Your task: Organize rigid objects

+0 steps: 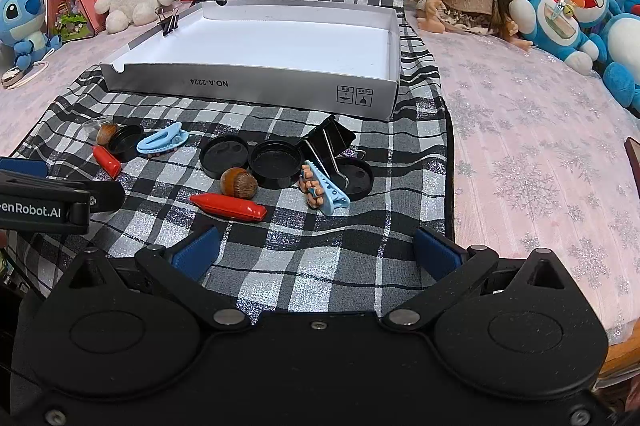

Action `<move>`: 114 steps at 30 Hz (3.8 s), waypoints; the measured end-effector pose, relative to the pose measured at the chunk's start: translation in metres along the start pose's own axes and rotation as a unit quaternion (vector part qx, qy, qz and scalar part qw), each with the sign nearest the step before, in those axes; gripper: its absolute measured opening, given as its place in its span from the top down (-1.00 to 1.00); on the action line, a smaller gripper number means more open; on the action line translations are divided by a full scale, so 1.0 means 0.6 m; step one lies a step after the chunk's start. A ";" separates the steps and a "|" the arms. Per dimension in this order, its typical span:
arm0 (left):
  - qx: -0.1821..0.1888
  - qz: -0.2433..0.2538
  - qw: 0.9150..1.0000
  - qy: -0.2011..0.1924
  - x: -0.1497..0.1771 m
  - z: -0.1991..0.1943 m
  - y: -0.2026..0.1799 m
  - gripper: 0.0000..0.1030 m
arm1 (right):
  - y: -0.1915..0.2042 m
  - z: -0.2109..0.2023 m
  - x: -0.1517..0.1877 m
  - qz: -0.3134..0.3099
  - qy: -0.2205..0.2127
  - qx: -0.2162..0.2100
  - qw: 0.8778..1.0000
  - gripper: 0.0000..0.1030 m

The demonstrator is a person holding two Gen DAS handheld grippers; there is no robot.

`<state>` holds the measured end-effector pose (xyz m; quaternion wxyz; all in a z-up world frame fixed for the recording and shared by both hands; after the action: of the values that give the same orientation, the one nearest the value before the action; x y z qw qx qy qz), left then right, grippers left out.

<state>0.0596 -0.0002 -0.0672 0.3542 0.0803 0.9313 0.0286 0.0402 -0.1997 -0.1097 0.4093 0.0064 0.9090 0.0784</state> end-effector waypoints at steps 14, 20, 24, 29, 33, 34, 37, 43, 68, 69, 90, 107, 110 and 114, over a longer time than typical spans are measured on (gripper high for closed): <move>0.000 0.000 1.000 0.000 0.000 0.000 0.000 -1.00 | 0.000 0.000 0.000 0.000 0.000 0.000 1.000 -1.00; 0.000 0.000 1.000 0.000 0.000 0.000 0.000 -1.00 | 0.000 0.000 0.000 0.000 0.000 0.000 1.000 -1.00; 0.000 0.000 1.000 0.000 0.000 0.000 0.000 -1.00 | 0.000 0.000 0.000 0.000 0.000 0.000 1.000 -1.00; 0.000 0.000 1.000 0.000 0.000 0.000 0.000 -1.00 | 0.000 0.000 0.000 0.000 0.001 0.000 1.000 -1.00; 0.000 0.000 1.000 0.000 0.000 0.000 0.000 -1.00 | 0.000 0.000 0.000 0.000 0.001 0.000 1.000 -1.00; 0.000 0.000 1.000 0.000 0.000 0.000 0.000 -1.00 | 0.000 0.000 0.000 0.000 0.000 0.000 1.000 -1.00; 0.000 0.000 1.000 0.000 0.000 0.000 0.000 -1.00 | 0.000 0.000 0.000 0.000 0.001 0.000 1.000 -1.00; 0.000 0.000 1.000 0.000 0.000 0.000 0.000 -1.00 | 0.000 0.000 0.000 0.000 0.001 0.000 1.000 -1.00; 0.000 0.000 1.000 0.001 0.000 0.000 0.000 -1.00 | 0.000 -0.001 0.001 0.000 0.000 0.000 1.000 -1.00; 0.000 0.000 1.000 0.001 0.000 0.000 0.000 -1.00 | 0.000 -0.001 0.001 0.000 -0.001 0.000 1.000 -1.00; 0.010 0.005 0.999 -0.044 0.009 -0.013 0.001 -1.00 | 0.001 -0.010 0.004 0.008 -0.010 -0.001 1.000 -0.96; 0.047 0.046 0.993 -0.095 -0.009 -0.035 -0.023 -0.09 | 0.048 -0.048 -0.010 0.015 -0.053 -0.082 0.995 -0.08; 0.048 0.056 0.992 -0.107 -0.017 -0.035 -0.024 -0.10 | 0.056 -0.044 -0.007 0.017 -0.047 -0.085 0.995 -0.07; 0.042 0.074 0.990 -0.116 -0.023 -0.030 -0.024 -0.11 | 0.060 -0.034 -0.006 0.021 -0.043 -0.078 0.996 -0.07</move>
<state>0.0559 -0.0166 -0.0465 0.4531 0.1668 0.8757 0.0059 0.0253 -0.1670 -0.0885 0.4451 -0.0034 0.8816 0.1569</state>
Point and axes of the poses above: each gripper's, at about its wrist camera, not at the fingertips, and z roughly the way its jaws point, y to its left, x to its underside, the point moved 9 cm from there along z, roughly the way its jaws point, and after that the axes turned 11 degrees about z, right-handed, at the moved point
